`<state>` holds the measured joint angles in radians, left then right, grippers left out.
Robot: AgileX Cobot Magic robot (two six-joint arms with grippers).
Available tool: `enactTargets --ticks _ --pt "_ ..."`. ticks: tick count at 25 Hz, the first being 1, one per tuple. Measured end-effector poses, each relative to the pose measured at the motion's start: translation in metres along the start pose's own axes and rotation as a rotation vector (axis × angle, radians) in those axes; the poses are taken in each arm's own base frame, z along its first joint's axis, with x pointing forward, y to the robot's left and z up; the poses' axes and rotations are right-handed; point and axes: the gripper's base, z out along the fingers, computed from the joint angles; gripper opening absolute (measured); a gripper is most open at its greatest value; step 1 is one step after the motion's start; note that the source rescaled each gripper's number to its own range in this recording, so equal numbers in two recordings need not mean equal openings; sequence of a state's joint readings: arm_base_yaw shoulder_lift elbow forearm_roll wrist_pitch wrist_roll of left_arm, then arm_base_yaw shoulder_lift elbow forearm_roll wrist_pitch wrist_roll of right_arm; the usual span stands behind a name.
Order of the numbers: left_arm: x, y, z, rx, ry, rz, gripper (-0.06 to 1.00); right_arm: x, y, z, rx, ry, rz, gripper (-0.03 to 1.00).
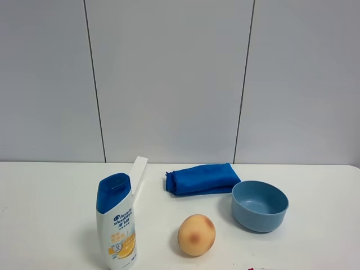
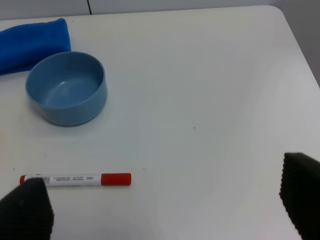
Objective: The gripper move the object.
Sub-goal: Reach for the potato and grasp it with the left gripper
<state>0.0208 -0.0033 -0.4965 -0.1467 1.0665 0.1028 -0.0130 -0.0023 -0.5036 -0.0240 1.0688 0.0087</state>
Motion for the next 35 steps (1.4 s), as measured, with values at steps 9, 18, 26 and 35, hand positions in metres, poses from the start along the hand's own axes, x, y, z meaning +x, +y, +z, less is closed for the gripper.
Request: enactTargets --ticks 9,18,26,35 --pt "0.0 0.0 0.0 0.0 0.0 0.0 1.0 0.0 0.0 0.0 0.0 0.0 0.0 1.0" --pt "0.0 0.0 0.0 0.0 0.0 0.0 1.0 0.0 0.0 0.0 0.0 0.0 0.0 1.0" --pt "-0.001 0.0 0.002 0.001 0.011 -0.002 1.0 0.0 0.0 0.0 0.0 0.0 0.0 1.0" --pt "-0.061 0.009 0.028 -0.026 0.217 -0.007 1.0 0.0 0.0 0.0 0.0 0.0 0.0 1.0"
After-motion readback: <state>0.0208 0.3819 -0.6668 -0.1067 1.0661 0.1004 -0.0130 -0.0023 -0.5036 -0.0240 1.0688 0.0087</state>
